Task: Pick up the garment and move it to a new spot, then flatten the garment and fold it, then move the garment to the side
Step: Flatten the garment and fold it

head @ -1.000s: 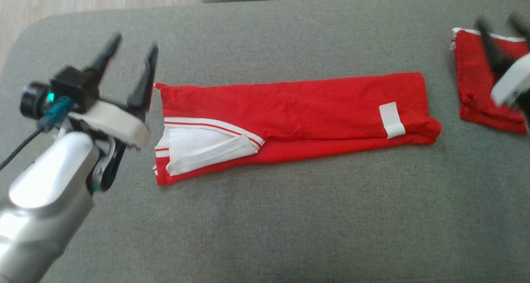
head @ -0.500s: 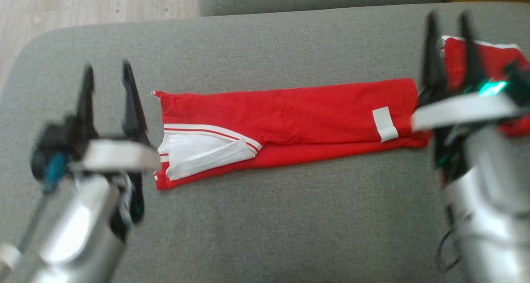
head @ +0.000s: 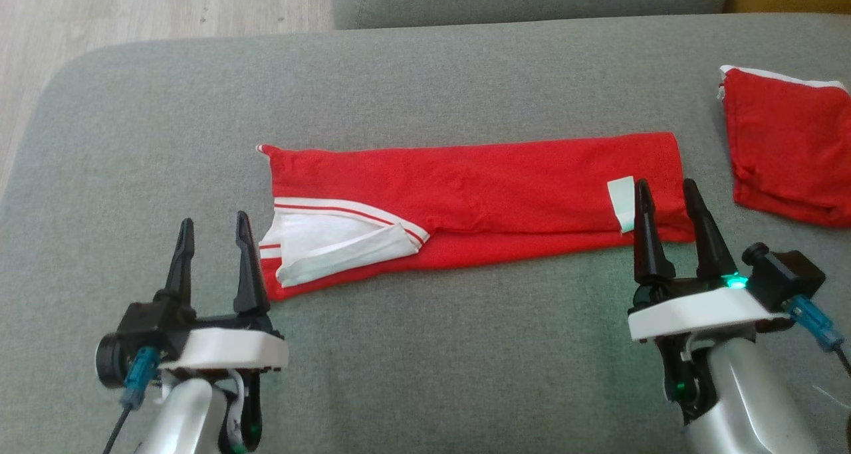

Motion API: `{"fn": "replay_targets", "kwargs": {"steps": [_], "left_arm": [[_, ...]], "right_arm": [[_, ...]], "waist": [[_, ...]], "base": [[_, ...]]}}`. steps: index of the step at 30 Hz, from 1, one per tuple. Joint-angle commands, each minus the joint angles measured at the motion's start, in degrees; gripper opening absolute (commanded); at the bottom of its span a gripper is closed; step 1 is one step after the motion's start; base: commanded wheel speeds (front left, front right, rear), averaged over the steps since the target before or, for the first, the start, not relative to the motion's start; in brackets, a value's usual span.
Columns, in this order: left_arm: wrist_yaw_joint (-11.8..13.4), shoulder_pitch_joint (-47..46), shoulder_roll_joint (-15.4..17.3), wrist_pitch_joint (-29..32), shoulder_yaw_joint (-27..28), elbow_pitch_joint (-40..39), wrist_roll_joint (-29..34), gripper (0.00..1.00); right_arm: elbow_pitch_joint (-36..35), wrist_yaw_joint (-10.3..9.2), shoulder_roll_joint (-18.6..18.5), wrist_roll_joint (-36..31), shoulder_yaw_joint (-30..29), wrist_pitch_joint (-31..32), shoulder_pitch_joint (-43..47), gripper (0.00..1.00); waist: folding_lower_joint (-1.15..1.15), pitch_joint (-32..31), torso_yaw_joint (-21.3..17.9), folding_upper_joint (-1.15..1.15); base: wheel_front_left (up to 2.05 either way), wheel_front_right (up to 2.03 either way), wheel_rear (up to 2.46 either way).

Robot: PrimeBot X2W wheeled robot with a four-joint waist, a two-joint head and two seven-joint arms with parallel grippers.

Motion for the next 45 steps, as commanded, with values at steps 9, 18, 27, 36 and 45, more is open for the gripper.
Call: {"fn": "replay_targets", "kwargs": {"steps": [9, 18, 27, 36, 45], "left_arm": [[-4.4, -4.1, -2.5, -0.4, 5.9, 0.1, 5.1, 1.00], [-6.8, -5.4, -4.2, -0.4, 7.8, 1.3, 7.7, 1.00], [-8.5, -6.8, -5.5, -0.4, 10.1, 1.9, 9.5, 1.00], [-9.3, -7.2, -6.3, -0.4, 11.9, 2.4, 10.9, 1.00], [-10.1, -7.1, -6.8, -0.4, 13.0, 2.4, 11.7, 1.00]], "right_arm": [[3.0, 0.39, 0.3, -5.9, -4.3, -0.3, -5.8, 1.00], [16.5, 0.39, 0.3, -11.5, -15.0, 2.9, -12.5, 1.00], [31.5, 0.39, 0.3, -15.9, -20.1, 4.3, -17.1, 1.00], [37.8, 0.39, 0.3, -18.7, -20.8, 1.7, -21.0, 0.00], [29.3, 0.39, -0.5, -30.1, -34.7, 2.6, -22.0, 0.00]], "waist": [[0.00, 2.1, 0.8, 0.00], [0.00, 5.3, 2.7, 0.00], [0.00, 6.9, 3.6, 0.00], [0.00, 6.6, 1.8, 0.00], [0.00, 5.5, 0.8, 0.00]], "base": [[0.00, 0.00, 0.00], [0.00, 0.00, 0.00], [0.00, 0.00, 0.00], [0.00, 0.00, 0.00], [0.00, 0.00, 0.00]]}}
